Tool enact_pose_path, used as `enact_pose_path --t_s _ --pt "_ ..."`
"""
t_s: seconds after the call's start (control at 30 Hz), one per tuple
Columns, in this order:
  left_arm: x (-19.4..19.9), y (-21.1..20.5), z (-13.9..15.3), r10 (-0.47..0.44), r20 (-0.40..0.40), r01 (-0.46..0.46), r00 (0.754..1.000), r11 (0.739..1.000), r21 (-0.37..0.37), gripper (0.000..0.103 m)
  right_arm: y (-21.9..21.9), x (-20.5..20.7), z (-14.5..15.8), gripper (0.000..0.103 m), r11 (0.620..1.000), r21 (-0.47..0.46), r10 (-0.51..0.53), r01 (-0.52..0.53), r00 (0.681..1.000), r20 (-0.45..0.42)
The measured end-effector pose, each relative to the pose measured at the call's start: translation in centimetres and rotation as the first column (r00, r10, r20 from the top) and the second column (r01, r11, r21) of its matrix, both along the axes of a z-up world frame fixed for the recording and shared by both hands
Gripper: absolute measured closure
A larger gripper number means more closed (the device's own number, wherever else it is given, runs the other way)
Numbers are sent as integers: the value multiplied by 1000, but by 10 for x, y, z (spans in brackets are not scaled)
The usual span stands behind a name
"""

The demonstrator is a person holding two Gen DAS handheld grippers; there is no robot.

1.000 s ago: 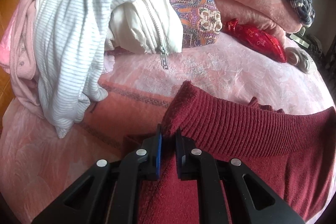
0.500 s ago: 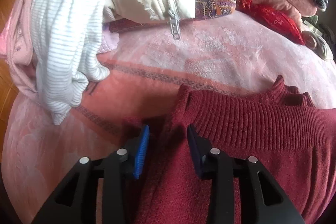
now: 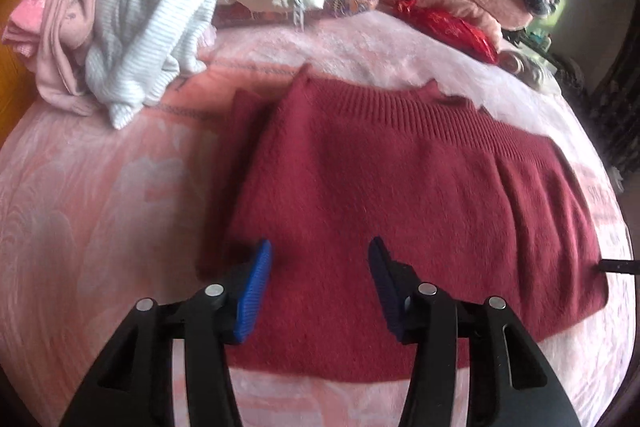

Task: Fold small clothes
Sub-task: 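Open both tools and release the folded collar onto the sweater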

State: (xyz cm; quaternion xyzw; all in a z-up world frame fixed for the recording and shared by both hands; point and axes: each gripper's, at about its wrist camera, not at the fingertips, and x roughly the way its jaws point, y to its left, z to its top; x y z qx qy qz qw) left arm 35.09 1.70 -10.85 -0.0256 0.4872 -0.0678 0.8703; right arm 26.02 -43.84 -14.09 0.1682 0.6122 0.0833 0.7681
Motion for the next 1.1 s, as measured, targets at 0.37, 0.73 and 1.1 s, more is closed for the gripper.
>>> enact_pose_path --t_s 0.37,0.73,1.1 --pt "-13 -15 -25 -29 -42 32 999 997 71 51 10 -28 20 95 994 64 80 -85 994 81" --pt "-11 -14 -34 -59 -61 63 996 995 72 47 2 -29 -22 92 996 39 75 -74 997 -25" --pt "32 -40 6 -64 0 64 998 998 13 47 -11 89 21 73 997 -66 -41 46 997 70"
